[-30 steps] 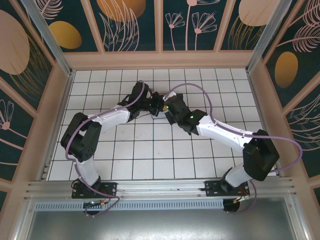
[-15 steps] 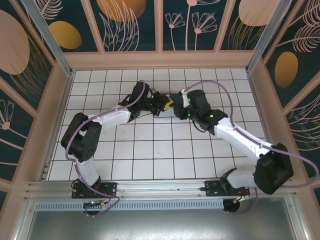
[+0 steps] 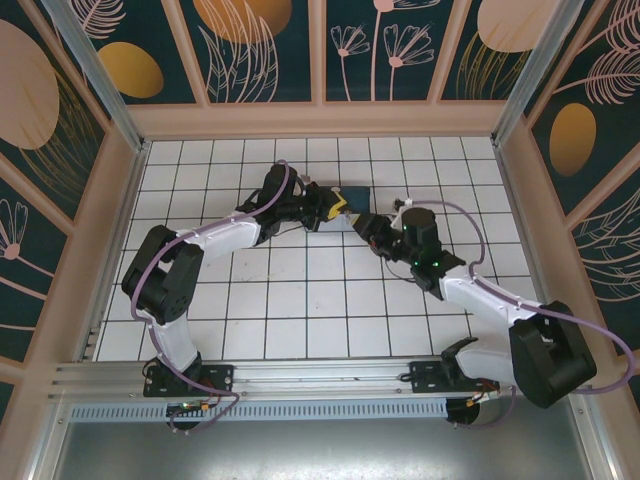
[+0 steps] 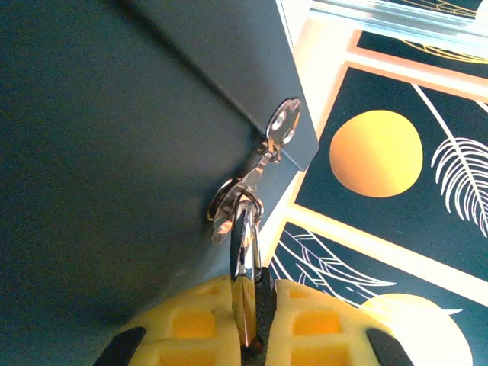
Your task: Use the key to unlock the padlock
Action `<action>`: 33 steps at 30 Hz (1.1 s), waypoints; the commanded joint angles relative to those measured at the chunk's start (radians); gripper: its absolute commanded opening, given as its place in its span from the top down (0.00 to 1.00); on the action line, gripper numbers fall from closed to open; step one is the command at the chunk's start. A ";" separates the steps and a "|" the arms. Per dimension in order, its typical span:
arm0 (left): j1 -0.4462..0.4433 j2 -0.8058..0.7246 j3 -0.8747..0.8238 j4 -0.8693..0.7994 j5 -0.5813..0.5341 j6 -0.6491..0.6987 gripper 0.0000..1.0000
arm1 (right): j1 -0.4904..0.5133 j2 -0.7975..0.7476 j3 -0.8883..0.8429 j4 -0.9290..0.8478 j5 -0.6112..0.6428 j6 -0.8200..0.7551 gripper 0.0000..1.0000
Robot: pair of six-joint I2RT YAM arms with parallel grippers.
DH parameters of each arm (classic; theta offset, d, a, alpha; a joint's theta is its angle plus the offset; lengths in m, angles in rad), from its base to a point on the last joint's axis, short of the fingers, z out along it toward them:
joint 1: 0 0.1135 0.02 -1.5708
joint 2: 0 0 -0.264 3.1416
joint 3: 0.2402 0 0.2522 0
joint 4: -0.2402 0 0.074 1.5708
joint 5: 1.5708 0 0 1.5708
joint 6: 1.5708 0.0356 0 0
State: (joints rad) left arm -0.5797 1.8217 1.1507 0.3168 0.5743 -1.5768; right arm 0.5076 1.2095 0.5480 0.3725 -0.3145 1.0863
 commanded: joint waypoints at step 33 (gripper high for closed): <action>0.006 -0.012 -0.021 0.008 -0.004 0.092 0.65 | 0.012 0.049 -0.093 0.380 0.118 0.386 0.67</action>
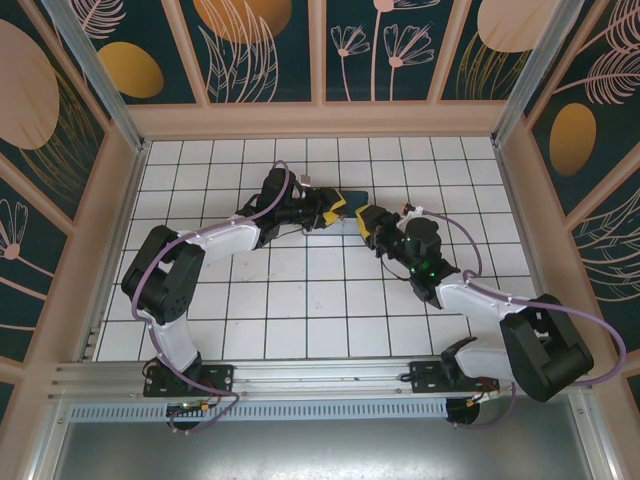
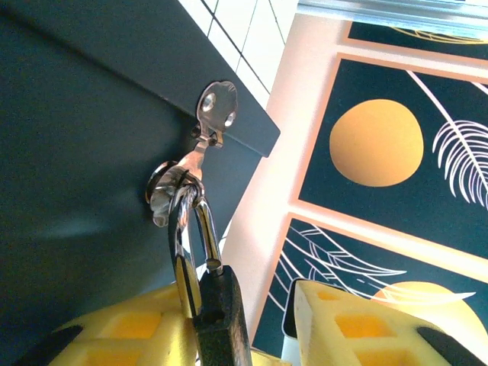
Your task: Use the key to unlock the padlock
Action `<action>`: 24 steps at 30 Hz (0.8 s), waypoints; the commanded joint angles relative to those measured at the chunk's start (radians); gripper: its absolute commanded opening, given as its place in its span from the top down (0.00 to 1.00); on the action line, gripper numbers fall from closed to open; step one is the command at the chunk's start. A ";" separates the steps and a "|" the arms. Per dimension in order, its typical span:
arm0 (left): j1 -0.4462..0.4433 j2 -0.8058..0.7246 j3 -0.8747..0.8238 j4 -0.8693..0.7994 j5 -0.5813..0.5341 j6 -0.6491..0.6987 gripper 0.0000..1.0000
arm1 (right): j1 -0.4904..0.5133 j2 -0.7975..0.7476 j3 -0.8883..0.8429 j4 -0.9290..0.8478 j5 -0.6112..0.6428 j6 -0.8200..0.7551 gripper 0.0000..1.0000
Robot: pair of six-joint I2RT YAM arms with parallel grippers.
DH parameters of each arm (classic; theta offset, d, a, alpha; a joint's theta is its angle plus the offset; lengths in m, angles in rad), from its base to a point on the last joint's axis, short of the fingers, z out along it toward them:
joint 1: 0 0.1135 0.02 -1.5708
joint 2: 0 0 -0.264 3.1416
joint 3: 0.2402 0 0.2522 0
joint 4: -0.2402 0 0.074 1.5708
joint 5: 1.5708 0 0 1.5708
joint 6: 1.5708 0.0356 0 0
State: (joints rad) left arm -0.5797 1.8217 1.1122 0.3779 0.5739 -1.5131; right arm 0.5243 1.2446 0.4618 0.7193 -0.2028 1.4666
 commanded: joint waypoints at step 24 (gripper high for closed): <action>0.044 -0.195 -0.007 -0.427 -0.068 0.350 0.47 | -0.072 0.052 0.112 -0.220 -0.068 -0.251 0.69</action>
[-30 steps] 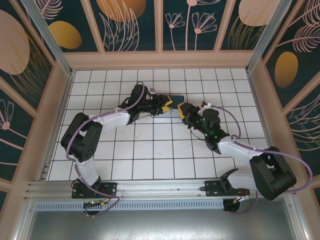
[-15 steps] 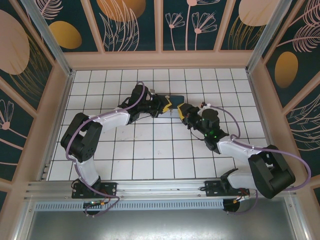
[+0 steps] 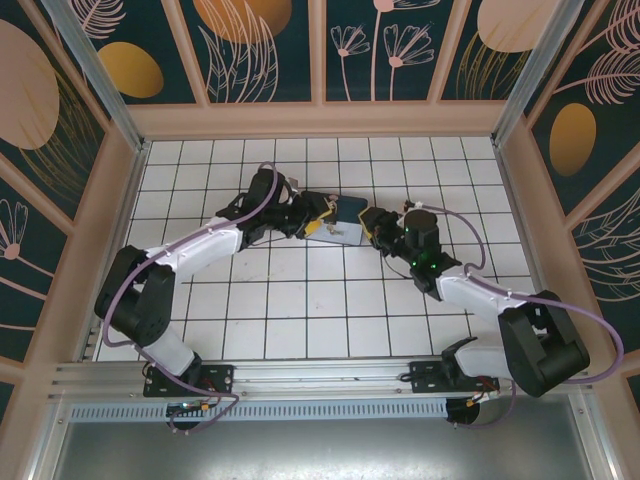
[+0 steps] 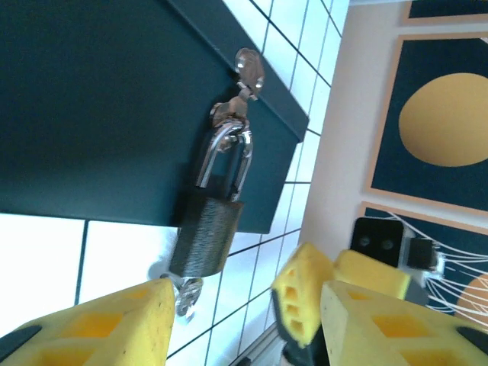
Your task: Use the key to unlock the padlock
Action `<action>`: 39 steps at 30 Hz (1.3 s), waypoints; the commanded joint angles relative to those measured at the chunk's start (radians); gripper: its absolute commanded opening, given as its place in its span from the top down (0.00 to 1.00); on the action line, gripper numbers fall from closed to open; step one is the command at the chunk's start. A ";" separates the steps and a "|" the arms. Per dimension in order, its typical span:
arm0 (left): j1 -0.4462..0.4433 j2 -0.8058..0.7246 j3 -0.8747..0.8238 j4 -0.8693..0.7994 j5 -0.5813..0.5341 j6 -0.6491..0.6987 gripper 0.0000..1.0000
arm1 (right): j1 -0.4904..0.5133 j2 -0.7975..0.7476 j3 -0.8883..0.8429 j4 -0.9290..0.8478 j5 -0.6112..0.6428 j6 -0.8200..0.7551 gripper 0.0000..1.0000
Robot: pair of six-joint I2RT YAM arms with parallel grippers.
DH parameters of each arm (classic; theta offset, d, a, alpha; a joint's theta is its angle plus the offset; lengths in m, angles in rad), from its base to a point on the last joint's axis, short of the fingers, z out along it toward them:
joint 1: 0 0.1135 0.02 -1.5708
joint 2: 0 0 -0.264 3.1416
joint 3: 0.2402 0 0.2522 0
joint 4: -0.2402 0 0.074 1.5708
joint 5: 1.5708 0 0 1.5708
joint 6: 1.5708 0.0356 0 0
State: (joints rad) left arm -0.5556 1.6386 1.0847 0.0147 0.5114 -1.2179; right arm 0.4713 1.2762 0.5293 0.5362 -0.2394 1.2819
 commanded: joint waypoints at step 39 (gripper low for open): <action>0.147 0.303 0.373 -0.270 -0.193 0.661 0.37 | 0.476 0.611 1.085 -1.437 0.896 -0.768 0.50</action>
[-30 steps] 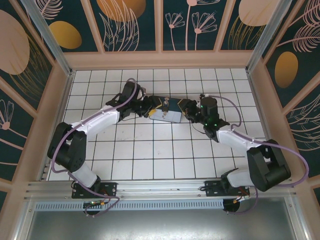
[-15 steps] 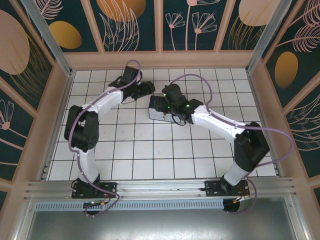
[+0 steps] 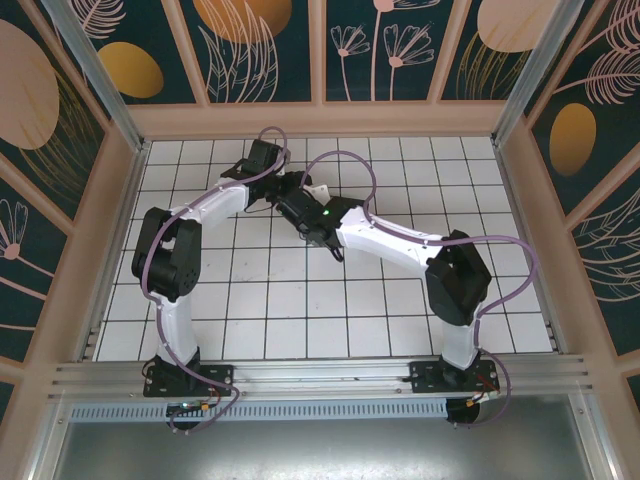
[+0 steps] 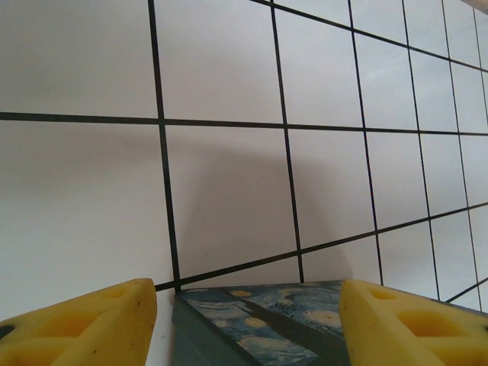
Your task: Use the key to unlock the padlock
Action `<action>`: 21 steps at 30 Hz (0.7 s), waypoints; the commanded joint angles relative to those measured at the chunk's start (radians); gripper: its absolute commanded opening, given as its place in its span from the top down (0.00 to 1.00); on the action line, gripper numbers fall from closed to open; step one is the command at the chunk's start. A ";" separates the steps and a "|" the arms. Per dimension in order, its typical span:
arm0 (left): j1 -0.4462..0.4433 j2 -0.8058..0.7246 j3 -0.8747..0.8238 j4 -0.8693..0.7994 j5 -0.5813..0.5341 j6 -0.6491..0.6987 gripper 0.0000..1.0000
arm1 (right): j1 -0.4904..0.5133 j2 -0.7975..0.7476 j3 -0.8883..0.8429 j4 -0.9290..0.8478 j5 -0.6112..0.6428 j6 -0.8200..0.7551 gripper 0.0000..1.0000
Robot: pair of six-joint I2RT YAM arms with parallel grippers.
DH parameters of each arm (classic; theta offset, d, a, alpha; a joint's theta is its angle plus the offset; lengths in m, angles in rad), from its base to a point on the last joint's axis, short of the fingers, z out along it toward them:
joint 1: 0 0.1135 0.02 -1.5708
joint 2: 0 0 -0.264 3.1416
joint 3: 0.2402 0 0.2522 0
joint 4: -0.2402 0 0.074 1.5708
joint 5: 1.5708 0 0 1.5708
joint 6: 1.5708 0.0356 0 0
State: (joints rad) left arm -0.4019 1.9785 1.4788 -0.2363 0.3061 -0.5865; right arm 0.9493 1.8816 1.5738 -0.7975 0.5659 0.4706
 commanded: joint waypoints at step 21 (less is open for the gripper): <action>-0.008 -0.104 -0.072 -0.024 -0.002 0.010 0.40 | -0.099 -0.179 -0.161 0.152 0.094 0.045 0.73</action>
State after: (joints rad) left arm -0.4057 1.9182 1.4242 -0.2420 0.3058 -0.5865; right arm 0.8818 1.7817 1.4563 -0.6968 0.6716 0.4706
